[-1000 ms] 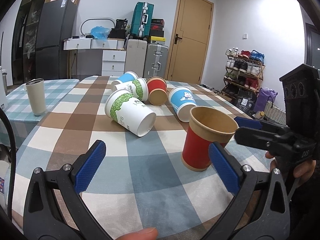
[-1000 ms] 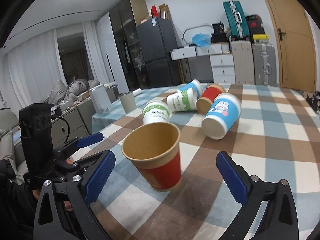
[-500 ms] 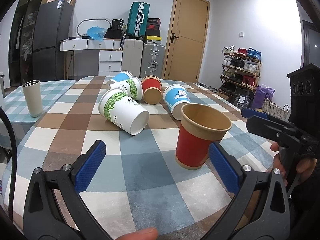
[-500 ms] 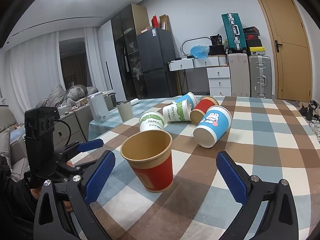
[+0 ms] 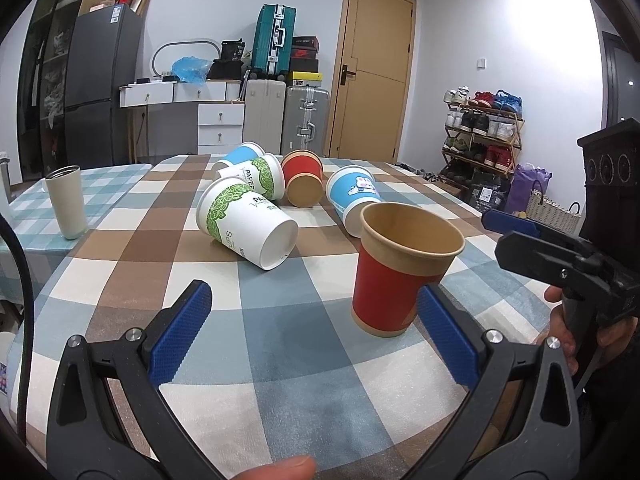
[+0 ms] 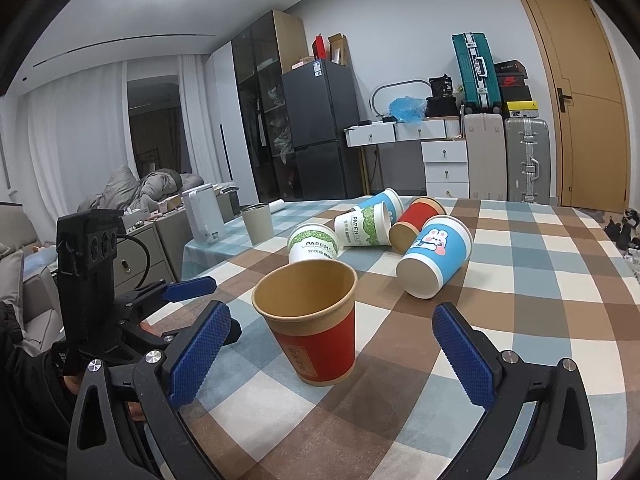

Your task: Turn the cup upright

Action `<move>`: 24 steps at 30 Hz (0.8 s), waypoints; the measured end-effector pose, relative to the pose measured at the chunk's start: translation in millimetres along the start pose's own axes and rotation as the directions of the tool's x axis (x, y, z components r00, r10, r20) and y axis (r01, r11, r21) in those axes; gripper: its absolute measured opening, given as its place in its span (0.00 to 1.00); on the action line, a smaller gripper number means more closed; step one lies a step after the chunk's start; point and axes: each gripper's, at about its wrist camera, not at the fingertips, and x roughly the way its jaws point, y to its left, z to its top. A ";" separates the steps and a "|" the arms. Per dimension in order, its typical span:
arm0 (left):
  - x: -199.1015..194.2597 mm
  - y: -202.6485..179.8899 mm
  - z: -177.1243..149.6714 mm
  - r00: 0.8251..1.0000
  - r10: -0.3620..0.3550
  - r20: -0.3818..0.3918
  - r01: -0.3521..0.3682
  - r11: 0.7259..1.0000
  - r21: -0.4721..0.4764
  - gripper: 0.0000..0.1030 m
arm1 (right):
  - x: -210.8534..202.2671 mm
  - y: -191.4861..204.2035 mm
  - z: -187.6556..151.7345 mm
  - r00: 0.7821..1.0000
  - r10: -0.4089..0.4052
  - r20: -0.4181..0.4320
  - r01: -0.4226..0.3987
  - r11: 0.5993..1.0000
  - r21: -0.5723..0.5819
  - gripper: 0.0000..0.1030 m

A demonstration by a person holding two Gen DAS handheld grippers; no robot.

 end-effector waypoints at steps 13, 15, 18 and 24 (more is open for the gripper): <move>4.0 0.4 -0.7 1.000 0.003 -0.004 -0.003 1.000 0.003 0.99 | 2.1 -0.4 -1.9 1.000 -0.001 -0.009 0.001 1.000 -0.004 1.00; 3.8 0.4 -0.8 1.000 0.002 -0.005 -0.002 1.000 0.003 0.99 | 1.9 -0.2 -1.9 1.000 -0.001 -0.009 0.001 1.000 -0.003 1.00; 3.9 0.4 -0.8 1.000 0.002 -0.004 -0.002 1.000 0.003 0.99 | 2.0 -0.1 -1.9 1.000 -0.001 -0.010 0.001 1.000 -0.003 1.00; 3.1 -0.4 -0.7 1.000 0.003 -0.001 -0.003 1.000 0.003 0.99 | 3.2 0.3 -3.6 1.000 -0.003 -0.015 0.003 1.000 -0.003 1.00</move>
